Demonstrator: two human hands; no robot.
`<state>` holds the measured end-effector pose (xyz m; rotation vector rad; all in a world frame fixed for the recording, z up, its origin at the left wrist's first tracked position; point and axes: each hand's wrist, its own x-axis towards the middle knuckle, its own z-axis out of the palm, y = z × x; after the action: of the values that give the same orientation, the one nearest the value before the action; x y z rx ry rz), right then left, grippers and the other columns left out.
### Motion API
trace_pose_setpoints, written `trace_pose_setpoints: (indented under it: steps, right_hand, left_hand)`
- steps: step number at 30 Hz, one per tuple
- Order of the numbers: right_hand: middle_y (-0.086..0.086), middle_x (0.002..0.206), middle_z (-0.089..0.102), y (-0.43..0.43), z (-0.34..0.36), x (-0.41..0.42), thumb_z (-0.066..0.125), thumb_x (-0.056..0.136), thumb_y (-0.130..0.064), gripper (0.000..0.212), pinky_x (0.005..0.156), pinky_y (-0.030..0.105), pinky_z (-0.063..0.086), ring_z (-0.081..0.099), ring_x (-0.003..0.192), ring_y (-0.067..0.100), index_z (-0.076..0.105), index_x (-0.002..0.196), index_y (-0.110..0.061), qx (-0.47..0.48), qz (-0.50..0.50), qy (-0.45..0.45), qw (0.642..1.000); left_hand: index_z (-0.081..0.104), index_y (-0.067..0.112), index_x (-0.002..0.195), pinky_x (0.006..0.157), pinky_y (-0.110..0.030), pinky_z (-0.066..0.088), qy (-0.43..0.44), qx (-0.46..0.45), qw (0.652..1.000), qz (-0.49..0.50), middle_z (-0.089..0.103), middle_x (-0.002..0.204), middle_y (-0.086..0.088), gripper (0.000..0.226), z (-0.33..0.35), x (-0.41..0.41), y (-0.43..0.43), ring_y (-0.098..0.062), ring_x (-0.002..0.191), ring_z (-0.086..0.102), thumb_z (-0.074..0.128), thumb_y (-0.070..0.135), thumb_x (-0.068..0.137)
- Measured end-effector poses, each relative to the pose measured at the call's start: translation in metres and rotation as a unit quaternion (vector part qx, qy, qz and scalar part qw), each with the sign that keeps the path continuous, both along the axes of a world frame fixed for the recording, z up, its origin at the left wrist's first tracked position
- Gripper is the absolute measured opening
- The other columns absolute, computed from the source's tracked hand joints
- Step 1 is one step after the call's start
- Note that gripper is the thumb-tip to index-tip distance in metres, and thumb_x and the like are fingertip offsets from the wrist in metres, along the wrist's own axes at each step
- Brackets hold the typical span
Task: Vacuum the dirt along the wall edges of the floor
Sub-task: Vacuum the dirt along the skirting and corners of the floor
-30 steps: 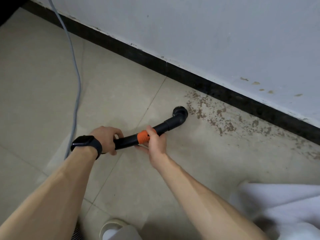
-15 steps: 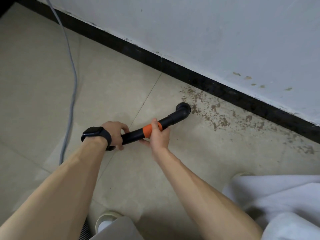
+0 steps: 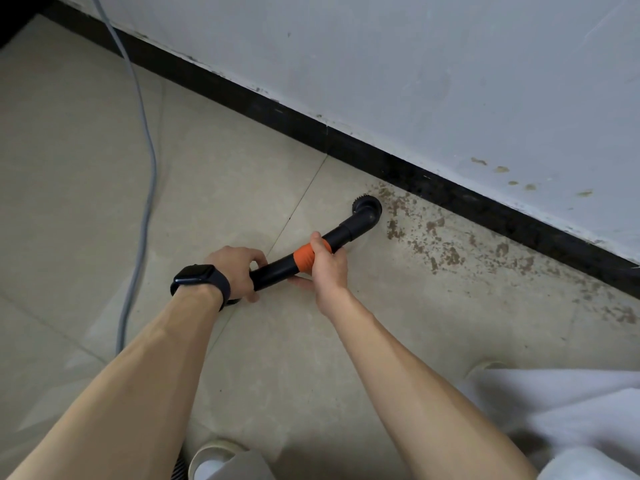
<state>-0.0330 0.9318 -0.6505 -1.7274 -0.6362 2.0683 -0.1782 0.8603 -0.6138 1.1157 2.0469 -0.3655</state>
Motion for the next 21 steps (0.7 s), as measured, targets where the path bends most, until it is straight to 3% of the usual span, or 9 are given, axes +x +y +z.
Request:
trace_pose_setpoints:
  steps: [3, 8, 17, 21]
  right_hand:
    - [0.01, 0.123, 0.056, 0.008, -0.001, -0.002, 0.063, 0.101, -0.037, 0.037, 0.062, 0.044, 0.064, 0.067, 0.096, 0.022, 0.049, 0.126, -0.013, 0.006, 0.006, 0.005, 1.0]
    - [0.012, 0.124, 0.058, 0.023, -0.003, -0.007, 0.064, 0.1, -0.038, 0.031, 0.059, 0.042, 0.063, 0.067, 0.099, 0.025, 0.052, 0.117, -0.016, 0.02, 0.013, -0.001, 1.0]
    - [0.008, 0.121, 0.058, 0.047, -0.004, -0.022, 0.064, 0.1, -0.04, 0.039, 0.057, 0.04, 0.063, 0.067, 0.099, 0.024, 0.05, 0.126, -0.014, 0.028, 0.011, -0.009, 1.0]
    - [0.017, 0.125, 0.06, 0.057, -0.005, -0.033, 0.063, 0.101, -0.033, 0.038, 0.058, 0.044, 0.064, 0.067, 0.09, 0.025, 0.05, 0.127, -0.009, 0.01, 0.006, 0.003, 1.0]
  left_hand:
    - [0.058, 0.036, 0.117, 0.068, -0.029, 0.047, 0.006, 0.027, 1.0, 0.002, 0.069, 0.103, 0.004, 0.053, -0.002, -0.001, -0.001, -0.019, 0.089, 0.063, 0.082, 0.027, 0.07]
    - [0.057, 0.04, 0.122, 0.077, -0.035, 0.056, 0.007, 0.082, 0.996, 0.034, 0.068, 0.104, 0.005, 0.052, -0.005, 0.0, -0.001, -0.02, 0.09, 0.063, 0.076, 0.027, 0.075]
    - [0.044, 0.038, 0.137, 0.078, -0.036, 0.05, 0.016, 0.147, 0.989, 0.027, 0.062, 0.11, -0.001, 0.051, -0.013, 0.001, 0.002, -0.026, 0.1, 0.059, 0.063, 0.026, 0.09]
    - [0.04, 0.038, 0.139, 0.072, -0.034, 0.046, 0.038, 0.174, 0.983, 0.038, 0.06, 0.113, -0.001, 0.052, -0.017, -0.003, 0.004, -0.028, 0.1, 0.059, 0.058, 0.023, 0.092]
